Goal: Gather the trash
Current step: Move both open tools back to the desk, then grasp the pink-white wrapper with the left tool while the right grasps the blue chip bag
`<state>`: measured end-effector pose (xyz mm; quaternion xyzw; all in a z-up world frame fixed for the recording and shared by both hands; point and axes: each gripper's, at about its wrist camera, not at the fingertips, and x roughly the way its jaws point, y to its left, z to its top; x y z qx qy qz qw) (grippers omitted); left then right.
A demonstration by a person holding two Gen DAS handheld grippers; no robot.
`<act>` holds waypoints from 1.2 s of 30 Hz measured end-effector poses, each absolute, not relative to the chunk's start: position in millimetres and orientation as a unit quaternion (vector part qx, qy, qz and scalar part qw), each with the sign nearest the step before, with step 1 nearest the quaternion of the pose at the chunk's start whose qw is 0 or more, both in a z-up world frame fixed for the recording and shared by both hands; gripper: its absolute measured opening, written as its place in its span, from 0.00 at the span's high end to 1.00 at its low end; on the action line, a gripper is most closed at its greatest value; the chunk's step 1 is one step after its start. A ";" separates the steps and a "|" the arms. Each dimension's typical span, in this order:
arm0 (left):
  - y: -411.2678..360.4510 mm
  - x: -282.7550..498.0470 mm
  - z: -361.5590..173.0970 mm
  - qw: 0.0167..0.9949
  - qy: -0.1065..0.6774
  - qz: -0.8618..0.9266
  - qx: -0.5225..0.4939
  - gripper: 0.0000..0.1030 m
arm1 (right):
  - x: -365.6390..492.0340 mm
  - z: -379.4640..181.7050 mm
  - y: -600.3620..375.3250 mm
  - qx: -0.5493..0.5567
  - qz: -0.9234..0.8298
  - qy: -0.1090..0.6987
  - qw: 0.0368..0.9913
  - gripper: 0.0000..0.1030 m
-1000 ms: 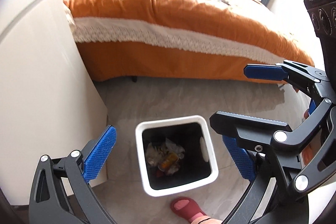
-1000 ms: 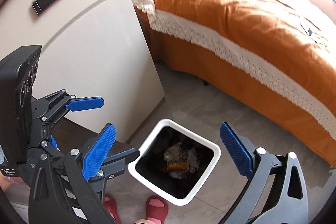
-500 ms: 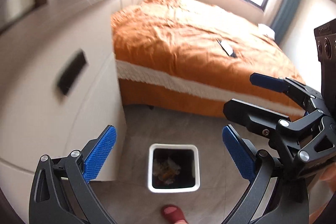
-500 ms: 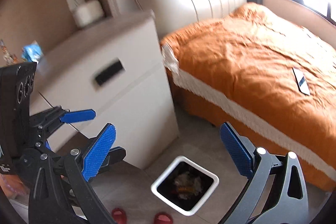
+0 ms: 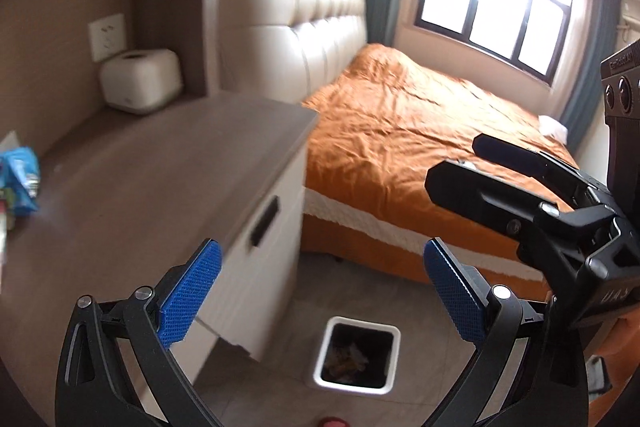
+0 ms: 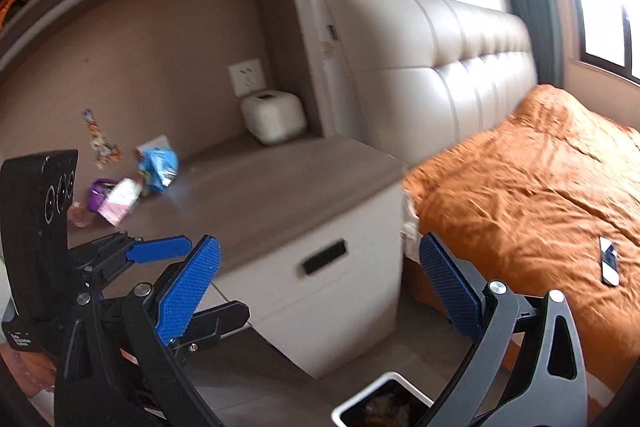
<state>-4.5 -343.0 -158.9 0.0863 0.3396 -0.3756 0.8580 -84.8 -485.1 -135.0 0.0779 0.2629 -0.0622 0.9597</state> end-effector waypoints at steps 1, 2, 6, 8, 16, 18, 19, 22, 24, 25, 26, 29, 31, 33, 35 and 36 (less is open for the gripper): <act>-333.3 -4.1 -151.6 0.865 0.336 -0.364 0.084 0.04 | -80.5 -128.5 -478.8 0.075 -0.050 0.258 0.962 0.04; -325.5 -3.1 -146.0 0.870 0.332 -0.355 0.083 0.04 | -73.4 -121.0 -471.3 0.069 -0.033 0.253 0.964 0.04; -283.8 1.9 -125.4 0.893 0.320 -0.307 0.080 0.04 | -51.1 -97.2 -441.3 0.045 0.015 0.235 0.971 0.04; -263.5 6.6 -119.7 0.900 0.319 -0.287 0.077 0.04 | -39.1 -87.9 -424.1 0.032 0.037 0.230 0.972 0.04; -177.7 35.2 -104.8 0.926 0.306 -0.217 0.050 0.04 | 7.7 -76.3 -355.7 -0.011 0.094 0.224 0.970 0.04; -158.8 43.3 -101.5 0.930 0.304 -0.203 0.043 0.04 | 19.4 -76.0 -340.0 -0.019 0.105 0.223 0.969 0.04; -148.7 49.8 -100.4 0.931 0.304 -0.197 0.038 0.04 | 27.8 -76.2 -332.2 -0.023 0.111 0.225 0.968 0.04; -122.2 71.2 -96.8 0.935 0.302 -0.182 0.032 0.04 | 53.5 -77.3 -311.9 -0.027 0.125 0.226 0.966 0.04; -104.8 89.2 -97.4 0.936 0.305 -0.173 0.030 0.04 | 70.2 -78.9 -300.7 -0.029 0.132 0.226 0.965 0.04; -97.4 96.7 -98.9 0.937 0.306 -0.168 0.028 0.04 | 79.3 -80.5 -295.1 -0.031 0.134 0.227 0.964 0.04; -90.0 104.2 -100.6 0.937 0.309 -0.163 0.026 0.04 | 89.0 -83.0 -289.8 -0.033 0.135 0.228 0.964 0.04; -68.2 129.5 -111.0 0.933 0.323 -0.156 0.013 0.04 | 114.5 -91.1 -276.8 -0.036 0.141 0.236 0.961 0.04; -56.5 147.7 -121.2 0.929 0.335 -0.156 0.008 0.04 | 135.0 -101.5 -268.4 -0.040 0.143 0.243 0.959 0.04; -49.1 164.6 -132.0 0.925 0.345 -0.159 0.009 0.04 | 152.8 -112.1 -262.4 -0.042 0.140 0.249 0.957 0.04; -46.4 175.9 -139.9 0.923 0.351 -0.161 0.011 0.04 | 171.5 -125.0 -258.0 -0.039 0.137 0.261 0.955 0.04; -44.7 183.8 -145.1 0.920 0.356 -0.161 0.013 0.04 | 179.0 -129.9 -255.5 -0.037 0.135 0.265 0.954 0.04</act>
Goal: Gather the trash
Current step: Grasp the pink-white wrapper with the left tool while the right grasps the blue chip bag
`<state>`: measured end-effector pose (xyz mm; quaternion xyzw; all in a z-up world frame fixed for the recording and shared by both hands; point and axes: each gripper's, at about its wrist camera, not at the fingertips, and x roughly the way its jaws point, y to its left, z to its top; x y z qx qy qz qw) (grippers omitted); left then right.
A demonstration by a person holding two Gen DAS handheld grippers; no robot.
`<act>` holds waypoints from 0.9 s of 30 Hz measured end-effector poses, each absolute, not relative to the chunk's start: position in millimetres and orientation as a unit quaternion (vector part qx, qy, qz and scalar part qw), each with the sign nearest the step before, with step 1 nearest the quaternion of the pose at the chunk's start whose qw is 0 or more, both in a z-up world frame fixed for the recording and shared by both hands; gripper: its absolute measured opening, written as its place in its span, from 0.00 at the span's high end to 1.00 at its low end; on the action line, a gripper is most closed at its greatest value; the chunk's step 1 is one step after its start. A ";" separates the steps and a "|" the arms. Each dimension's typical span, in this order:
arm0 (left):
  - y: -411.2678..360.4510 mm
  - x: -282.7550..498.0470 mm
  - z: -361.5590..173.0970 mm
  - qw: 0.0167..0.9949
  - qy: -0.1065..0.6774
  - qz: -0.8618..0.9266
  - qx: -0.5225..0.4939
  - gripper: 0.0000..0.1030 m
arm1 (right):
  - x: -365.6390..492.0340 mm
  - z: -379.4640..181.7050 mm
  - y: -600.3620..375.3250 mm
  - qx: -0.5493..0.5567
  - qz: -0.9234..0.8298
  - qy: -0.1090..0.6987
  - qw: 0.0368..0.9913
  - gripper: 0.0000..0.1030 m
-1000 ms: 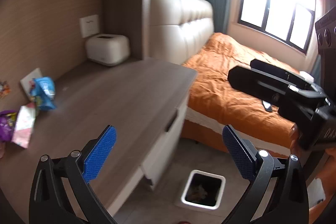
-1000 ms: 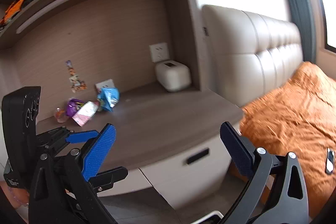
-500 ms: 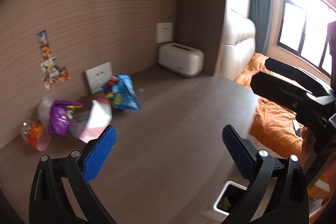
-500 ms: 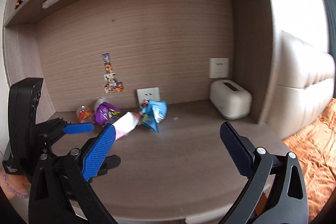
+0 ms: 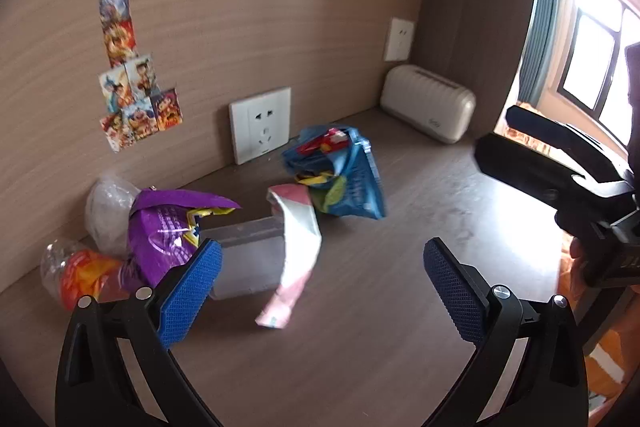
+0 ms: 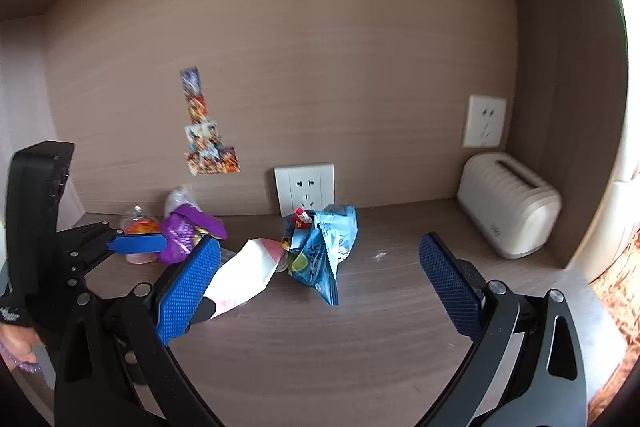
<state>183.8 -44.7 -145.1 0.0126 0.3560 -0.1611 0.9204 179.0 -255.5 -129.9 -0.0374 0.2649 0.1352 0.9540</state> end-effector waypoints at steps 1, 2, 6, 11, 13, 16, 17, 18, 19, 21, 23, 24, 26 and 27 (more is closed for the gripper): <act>-43.8 189.3 -148.6 0.918 0.360 -0.165 0.012 0.04 | 185.2 -134.5 -253.9 -0.036 0.132 0.269 0.954 0.04; -43.3 194.1 -151.7 0.916 0.363 -0.171 0.010 0.04 | 195.8 -141.7 -251.1 -0.033 0.126 0.277 0.952 0.04; -44.9 213.0 -164.6 0.907 0.374 -0.192 0.018 0.06 | 220.5 -157.6 -244.6 -0.024 0.119 0.294 0.948 0.04; -44.1 227.9 -175.2 0.897 0.386 -0.216 0.021 0.22 | 246.1 -175.0 -239.8 -0.016 0.109 0.312 0.944 0.04; -44.2 232.3 -179.3 0.893 0.390 -0.222 0.024 0.24 | 254.4 -179.9 -238.4 -0.012 0.108 0.318 0.942 0.04; -43.3 238.4 -184.6 0.888 0.398 -0.229 0.024 0.31 | 266.4 -188.5 -234.8 -0.010 0.105 0.331 0.938 0.04; -42.4 240.6 -186.4 0.886 0.402 -0.230 0.022 0.32 | 269.5 -190.4 -234.1 -0.010 0.105 0.333 0.937 0.04; -41.5 242.3 -187.7 0.885 0.404 -0.232 0.021 0.36 | 273.8 -193.4 -232.9 -0.011 0.103 0.339 0.935 0.04; -40.5 243.9 -189.0 0.883 0.406 -0.234 0.019 0.40 | 277.7 -196.1 -231.9 -0.010 0.099 0.343 0.934 0.04; -39.2 246.9 -191.7 0.879 0.412 -0.238 0.018 0.46 | 284.8 -201.2 -230.3 -0.006 0.100 0.354 0.930 0.04; -39.4 247.8 -192.2 0.880 0.411 -0.239 0.024 0.53 | 291.7 -207.1 -229.4 0.003 0.100 0.367 0.925 0.04; -38.7 248.7 -192.1 0.877 0.413 -0.246 0.021 0.62 | 293.7 -209.2 -228.9 0.006 0.102 0.371 0.923 0.05; -38.1 249.9 -193.3 0.875 0.415 -0.248 0.020 0.76 | 297.5 -214.5 -227.2 0.009 0.099 0.382 0.919 0.32; -38.3 250.0 -193.9 0.875 0.415 -0.247 0.023 0.83 | 298.3 -216.0 -227.3 0.015 0.104 0.384 0.917 0.38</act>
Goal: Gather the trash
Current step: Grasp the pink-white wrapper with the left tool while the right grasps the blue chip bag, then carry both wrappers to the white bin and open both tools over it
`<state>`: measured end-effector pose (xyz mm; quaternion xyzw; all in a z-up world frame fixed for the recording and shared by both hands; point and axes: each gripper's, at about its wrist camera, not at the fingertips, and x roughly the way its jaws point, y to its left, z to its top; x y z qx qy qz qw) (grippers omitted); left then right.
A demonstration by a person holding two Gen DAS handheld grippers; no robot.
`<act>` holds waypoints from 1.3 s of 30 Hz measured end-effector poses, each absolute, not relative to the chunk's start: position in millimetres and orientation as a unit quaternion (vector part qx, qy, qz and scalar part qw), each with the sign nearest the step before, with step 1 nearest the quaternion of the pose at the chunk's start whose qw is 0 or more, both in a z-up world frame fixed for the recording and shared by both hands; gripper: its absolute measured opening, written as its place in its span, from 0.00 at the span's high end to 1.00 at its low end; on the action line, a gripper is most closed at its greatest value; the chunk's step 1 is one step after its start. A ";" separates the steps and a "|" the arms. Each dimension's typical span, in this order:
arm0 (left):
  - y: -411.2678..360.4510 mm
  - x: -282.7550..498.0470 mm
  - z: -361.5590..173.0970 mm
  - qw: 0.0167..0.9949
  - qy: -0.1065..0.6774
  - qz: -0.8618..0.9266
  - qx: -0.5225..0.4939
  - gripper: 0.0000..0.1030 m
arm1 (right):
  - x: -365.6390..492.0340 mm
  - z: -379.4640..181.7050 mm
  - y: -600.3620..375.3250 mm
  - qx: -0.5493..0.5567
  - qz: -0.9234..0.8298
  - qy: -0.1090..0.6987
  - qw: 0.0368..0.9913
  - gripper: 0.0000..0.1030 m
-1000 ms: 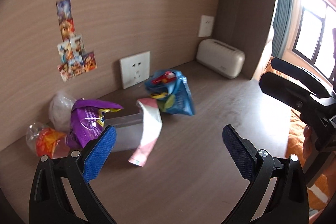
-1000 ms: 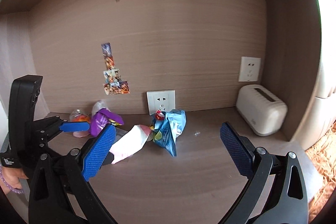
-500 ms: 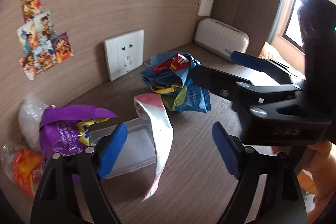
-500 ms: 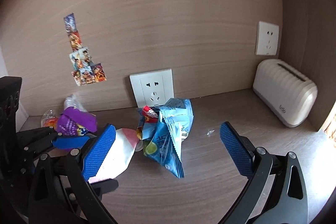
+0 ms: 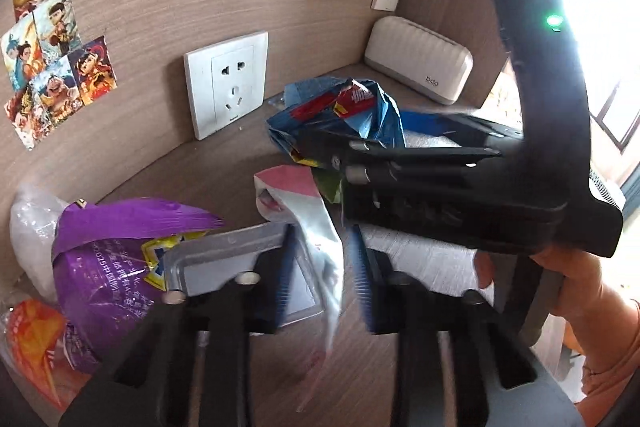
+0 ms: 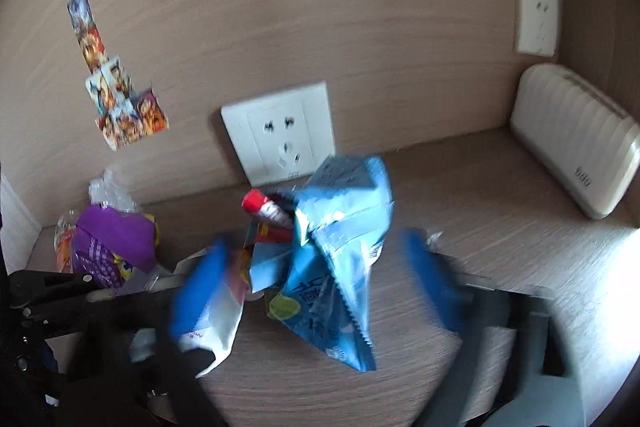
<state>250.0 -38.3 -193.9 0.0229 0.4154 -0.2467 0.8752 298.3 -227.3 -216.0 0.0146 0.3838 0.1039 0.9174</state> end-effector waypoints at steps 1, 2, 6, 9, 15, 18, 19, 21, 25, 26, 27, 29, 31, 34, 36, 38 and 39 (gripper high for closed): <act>-38.4 250.1 -194.6 0.875 0.416 -0.246 0.025 0.88 | 297.8 -216.4 -228.2 0.020 0.102 0.382 0.918 0.46; -37.9 250.0 -194.8 0.874 0.417 -0.249 0.024 0.89 | 297.3 -216.7 -228.5 0.026 0.107 0.384 0.917 0.47; -38.3 246.2 -193.4 0.873 0.416 -0.253 0.027 0.93 | 288.9 -213.3 -230.7 0.027 0.100 0.371 0.923 0.50; -39.2 240.2 -184.7 0.879 0.403 -0.255 0.031 0.94 | 279.3 -204.6 -233.7 0.023 0.092 0.354 0.930 0.50; -43.3 232.1 -164.4 0.883 0.388 -0.260 0.038 0.94 | 257.2 -182.8 -240.8 0.017 0.076 0.332 0.940 0.50; -48.6 226.5 -152.7 0.887 0.379 -0.262 0.040 0.94 | 246.3 -170.0 -250.7 0.020 0.069 0.320 0.945 0.50; -51.1 224.3 -148.9 0.888 0.375 -0.263 0.040 0.94 | 241.6 -165.3 -254.0 0.021 0.066 0.317 0.946 0.50; -58.2 218.8 -141.1 0.889 0.370 -0.267 0.041 0.93 | 231.2 -154.8 -262.5 0.023 0.059 0.309 0.949 0.50; -78.6 205.9 -128.7 0.890 0.359 -0.277 0.049 0.93 | 206.3 -136.1 -278.6 0.026 0.045 0.297 0.953 0.50; -83.7 203.3 -126.9 0.889 0.358 -0.281 0.050 0.93 | 197.2 -130.7 -285.5 0.027 0.040 0.295 0.954 0.50; -91.6 198.5 -124.0 0.889 0.355 -0.285 0.052 0.93 | 190.0 -127.2 -290.7 0.028 0.035 0.293 0.955 0.50; -106.8 189.0 -119.0 0.887 0.351 -0.294 0.056 0.93 | 172.8 -119.0 -302.9 0.029 0.022 0.288 0.957 0.50; -121.6 180.1 -115.7 0.886 0.347 -0.301 0.059 0.93 | 156.5 -112.5 -314.4 0.033 0.012 0.285 0.958 0.50; -144.9 166.2 -112.6 0.881 0.346 -0.317 0.062 0.93 | 129.1 -104.3 -330.8 0.033 -0.006 0.283 0.959 0.50; -161.1 156.0 -111.7 0.877 0.346 -0.326 0.066 0.93 | 110.8 -100.3 -341.3 0.033 -0.016 0.282 0.959 0.50; -179.9 144.6 -110.2 0.873 0.344 -0.338 0.069 0.93 | 90.0 -97.3 -353.8 0.033 -0.032 0.282 0.958 0.50; -187.0 140.1 -110.1 0.871 0.344 -0.343 0.070 0.93 | 81.7 -96.9 -359.2 0.035 -0.036 0.284 0.958 0.50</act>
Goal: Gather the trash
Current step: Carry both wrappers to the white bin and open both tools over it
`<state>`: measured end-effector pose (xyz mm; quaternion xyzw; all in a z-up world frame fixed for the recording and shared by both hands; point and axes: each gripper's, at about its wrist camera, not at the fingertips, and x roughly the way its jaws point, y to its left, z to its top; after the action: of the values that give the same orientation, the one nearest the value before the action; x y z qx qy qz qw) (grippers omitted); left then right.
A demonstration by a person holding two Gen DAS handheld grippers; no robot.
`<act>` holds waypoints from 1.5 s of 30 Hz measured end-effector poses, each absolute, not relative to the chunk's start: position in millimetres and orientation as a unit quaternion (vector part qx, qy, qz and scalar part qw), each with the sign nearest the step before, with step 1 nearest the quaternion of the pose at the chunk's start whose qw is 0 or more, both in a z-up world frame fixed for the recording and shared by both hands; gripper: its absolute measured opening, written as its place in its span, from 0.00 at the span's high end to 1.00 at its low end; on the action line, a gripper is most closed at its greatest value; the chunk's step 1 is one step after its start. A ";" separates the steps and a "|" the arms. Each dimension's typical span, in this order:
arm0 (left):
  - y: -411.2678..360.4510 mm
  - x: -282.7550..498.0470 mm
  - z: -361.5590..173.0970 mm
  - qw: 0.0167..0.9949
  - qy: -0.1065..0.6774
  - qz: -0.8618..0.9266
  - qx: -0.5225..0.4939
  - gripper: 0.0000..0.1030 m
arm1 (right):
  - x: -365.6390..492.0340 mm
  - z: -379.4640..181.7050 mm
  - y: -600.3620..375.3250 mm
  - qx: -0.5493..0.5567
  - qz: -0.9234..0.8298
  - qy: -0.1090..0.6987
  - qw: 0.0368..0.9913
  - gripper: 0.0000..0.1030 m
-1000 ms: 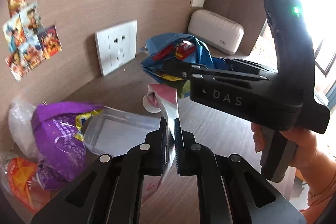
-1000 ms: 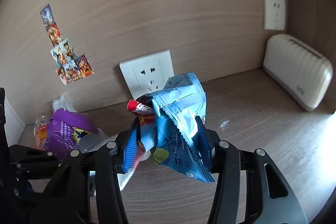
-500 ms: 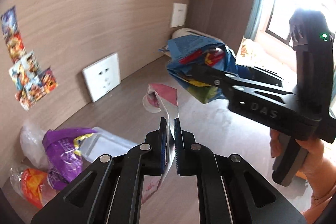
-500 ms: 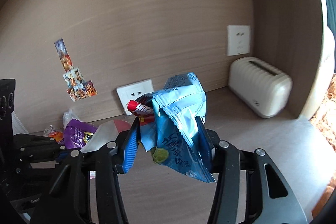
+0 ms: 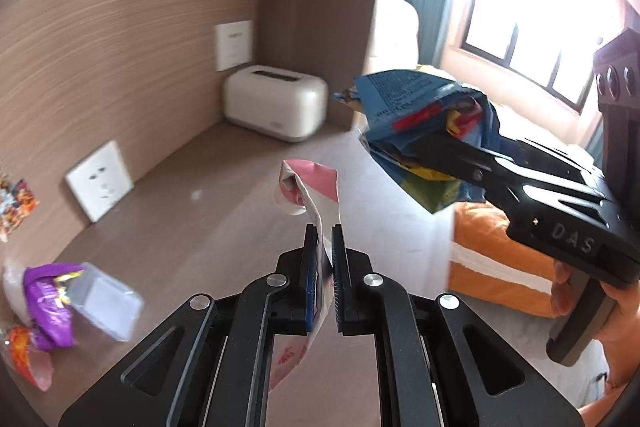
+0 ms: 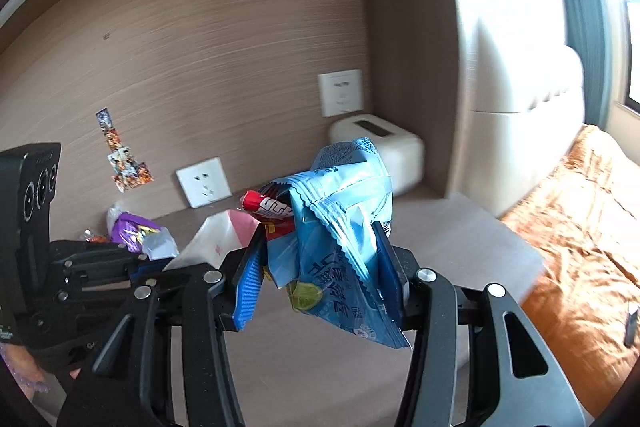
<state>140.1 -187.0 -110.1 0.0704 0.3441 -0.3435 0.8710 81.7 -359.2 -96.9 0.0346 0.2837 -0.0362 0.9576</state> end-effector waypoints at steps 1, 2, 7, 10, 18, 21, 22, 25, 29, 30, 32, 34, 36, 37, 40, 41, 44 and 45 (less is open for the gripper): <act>-195.7 134.0 -109.7 0.868 0.344 -0.350 0.072 0.93 | 72.4 -96.4 -365.6 0.039 -0.042 0.285 0.957 0.50; -203.6 129.0 -109.5 0.867 0.343 -0.355 0.074 0.93 | 62.3 -96.2 -372.1 0.043 -0.049 0.285 0.956 0.50; -251.1 100.7 -113.3 0.851 0.346 -0.385 0.088 0.93 | 21.2 -96.7 -399.4 0.058 -0.076 0.289 0.952 0.50; -275.7 85.1 -118.8 0.840 0.351 -0.403 0.095 0.93 | -3.3 -100.0 -414.7 0.066 -0.089 0.293 0.950 0.50; -345.6 43.9 -150.8 0.801 0.370 -0.454 0.122 0.93 | -73.9 -118.7 -458.5 0.103 -0.145 0.309 0.935 0.50; -367.8 29.5 -169.5 0.782 0.378 -0.478 0.133 0.93 | -100.2 -131.9 -474.4 0.116 -0.171 0.318 0.925 0.50; -376.5 24.8 -178.3 0.774 0.382 -0.485 0.141 0.93 | -108.6 -137.6 -479.9 0.122 -0.180 0.321 0.922 0.50; -399.4 8.6 -203.8 0.753 0.394 -0.502 0.162 0.93 | -126.3 -159.5 -494.9 0.140 -0.202 0.338 0.908 0.50; -426.2 -10.8 -250.2 0.721 0.415 -0.523 0.187 0.93 | -144.8 -207.4 -512.4 0.168 -0.226 0.369 0.886 0.50; -432.5 -15.1 -264.6 0.712 0.421 -0.528 0.194 0.93 | -150.0 -217.4 -517.2 0.173 -0.229 0.373 0.882 0.50; -445.1 -23.8 -297.7 0.698 0.428 -0.534 0.211 0.93 | -159.2 -242.4 -526.4 0.185 -0.239 0.380 0.874 0.50; -455.1 -29.7 -330.4 0.685 0.434 -0.538 0.228 0.93 | -164.4 -267.1 -537.2 0.199 -0.245 0.388 0.866 0.50; -462.7 -35.4 -364.9 0.677 0.437 -0.539 0.245 0.93 | -168.3 -299.0 -547.2 0.213 -0.249 0.398 0.857 0.50; -465.5 -35.7 -380.8 0.673 0.440 -0.540 0.249 0.93 | -170.1 -315.4 -550.2 0.218 -0.252 0.403 0.852 0.50; -476.6 -32.9 -437.3 0.662 0.455 -0.538 0.254 0.93 | -174.1 -373.6 -556.2 0.223 -0.261 0.427 0.837 0.50; -477.2 -32.7 -451.0 0.661 0.457 -0.538 0.255 0.93 | -175.9 -386.2 -557.1 0.224 -0.262 0.431 0.834 0.50; -483.2 -33.4 -508.4 0.656 0.456 -0.535 0.276 0.93 | -178.6 -433.2 -560.0 0.237 -0.261 0.446 0.823 0.50; -487.4 -35.0 -522.2 0.654 0.460 -0.532 0.279 0.93 | -179.3 -443.3 -559.8 0.239 -0.261 0.449 0.820 0.50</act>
<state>-35.0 -487.4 -522.2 0.2787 0.4601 -0.5316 0.6543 -179.3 -559.8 -443.3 0.2394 0.4488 -0.2608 0.8205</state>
